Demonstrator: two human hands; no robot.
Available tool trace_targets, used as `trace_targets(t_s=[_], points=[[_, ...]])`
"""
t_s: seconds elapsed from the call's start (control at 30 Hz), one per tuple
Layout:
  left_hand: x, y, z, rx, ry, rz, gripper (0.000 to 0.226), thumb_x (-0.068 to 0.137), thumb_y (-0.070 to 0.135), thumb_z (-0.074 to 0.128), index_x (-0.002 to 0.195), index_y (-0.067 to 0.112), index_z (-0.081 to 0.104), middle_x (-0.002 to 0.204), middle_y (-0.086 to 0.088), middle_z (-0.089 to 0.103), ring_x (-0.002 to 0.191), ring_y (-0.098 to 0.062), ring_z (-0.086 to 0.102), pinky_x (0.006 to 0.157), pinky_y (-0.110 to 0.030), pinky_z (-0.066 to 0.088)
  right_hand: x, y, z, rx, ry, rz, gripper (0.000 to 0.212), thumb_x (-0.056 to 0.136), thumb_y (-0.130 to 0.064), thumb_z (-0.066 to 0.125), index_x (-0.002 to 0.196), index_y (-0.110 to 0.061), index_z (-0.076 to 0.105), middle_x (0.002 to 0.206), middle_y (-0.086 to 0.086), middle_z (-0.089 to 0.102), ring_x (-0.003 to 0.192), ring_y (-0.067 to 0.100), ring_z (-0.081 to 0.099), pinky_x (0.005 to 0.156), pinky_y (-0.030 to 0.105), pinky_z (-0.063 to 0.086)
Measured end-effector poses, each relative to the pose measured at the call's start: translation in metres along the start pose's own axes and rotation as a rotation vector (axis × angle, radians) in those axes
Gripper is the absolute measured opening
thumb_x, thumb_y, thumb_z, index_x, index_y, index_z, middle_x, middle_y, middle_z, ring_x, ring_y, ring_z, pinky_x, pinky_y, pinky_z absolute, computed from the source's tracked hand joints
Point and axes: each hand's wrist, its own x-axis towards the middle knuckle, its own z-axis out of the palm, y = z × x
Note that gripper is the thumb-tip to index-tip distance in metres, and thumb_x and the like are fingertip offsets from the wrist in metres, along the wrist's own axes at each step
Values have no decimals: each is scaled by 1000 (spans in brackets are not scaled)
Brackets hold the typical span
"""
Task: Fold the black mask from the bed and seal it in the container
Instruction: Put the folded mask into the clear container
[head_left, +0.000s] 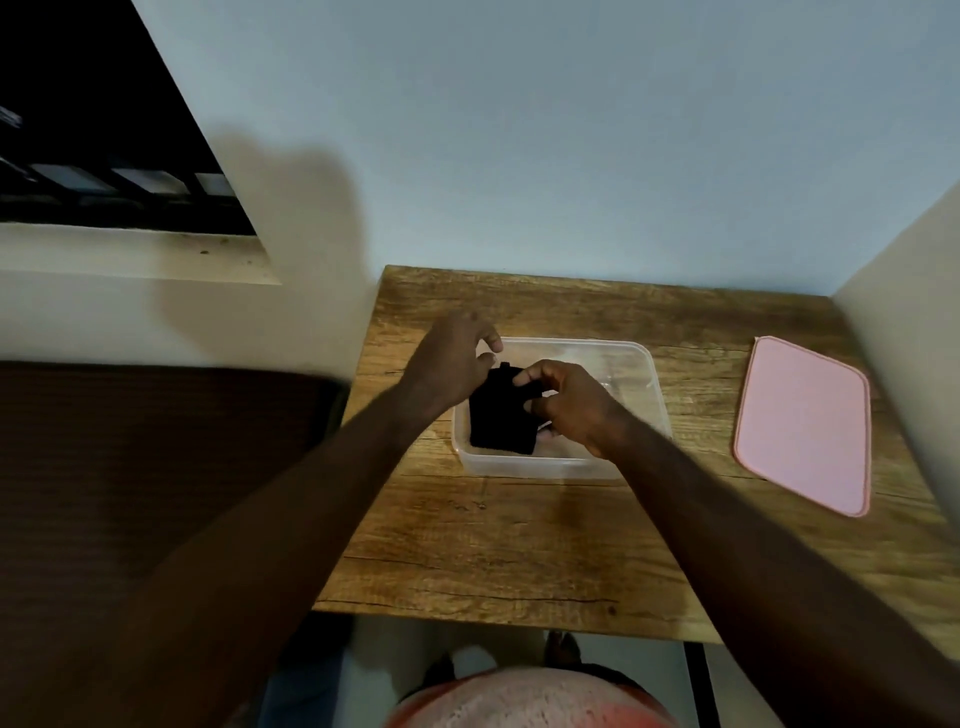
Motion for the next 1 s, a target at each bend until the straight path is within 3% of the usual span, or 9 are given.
trace_targets(t_s=[0.13,0.23,0.33,0.47,0.53,0.67,0.87,1.0], points=[[-7,-8,6,-97,98,-191,20,84,6,65,99,17,70,120,-6,60,114,-21,54,91,-25,41,16,4,4,-108,-60,30,34,90,10,55,109,-16,63,116,5,58,92,27,67,63,36,61],[-14,-12,4,-294,74,-299,37,85,4,63,119,17,60,122,-5,62,107,-19,59,84,-25,48,23,11,5,-240,-80,5,35,87,7,62,110,-20,63,119,3,58,95,20,63,59,23,54],[-21,-19,2,-425,109,-370,47,87,5,62,131,18,50,119,-5,63,100,-15,61,70,-17,47,26,21,8,-472,-100,-54,48,80,-6,75,123,-20,59,128,7,59,104,17,57,81,23,48],[-27,-22,0,-423,133,-375,47,89,4,60,131,21,49,118,-3,63,100,-14,61,70,-15,49,23,19,13,-875,-63,-195,76,74,-34,81,142,-24,47,140,7,47,127,26,43,104,41,43],[-28,-22,-1,-404,125,-385,47,88,5,62,131,20,50,115,-2,62,99,-14,62,72,-19,51,23,15,14,-958,-99,-268,77,77,-36,79,145,-24,44,144,7,44,130,27,38,105,45,41],[-30,-26,1,-434,61,-425,43,85,6,64,126,15,57,114,-6,67,101,-18,65,86,-42,56,25,13,19,-1056,-202,-264,83,77,-37,79,148,-25,38,154,6,35,136,29,32,107,44,39],[-31,-27,1,-568,71,-472,41,89,5,62,129,12,56,121,-9,65,104,-15,63,74,-29,56,29,14,22,-1119,-223,-279,87,79,-41,76,151,-28,30,160,6,25,142,29,26,108,48,36],[-33,-27,6,-528,105,-487,44,88,9,64,131,14,54,123,-10,64,109,-17,62,91,-43,54,23,5,23,-1144,-204,-295,85,79,-40,76,150,-25,33,159,10,25,143,31,27,108,50,36]])
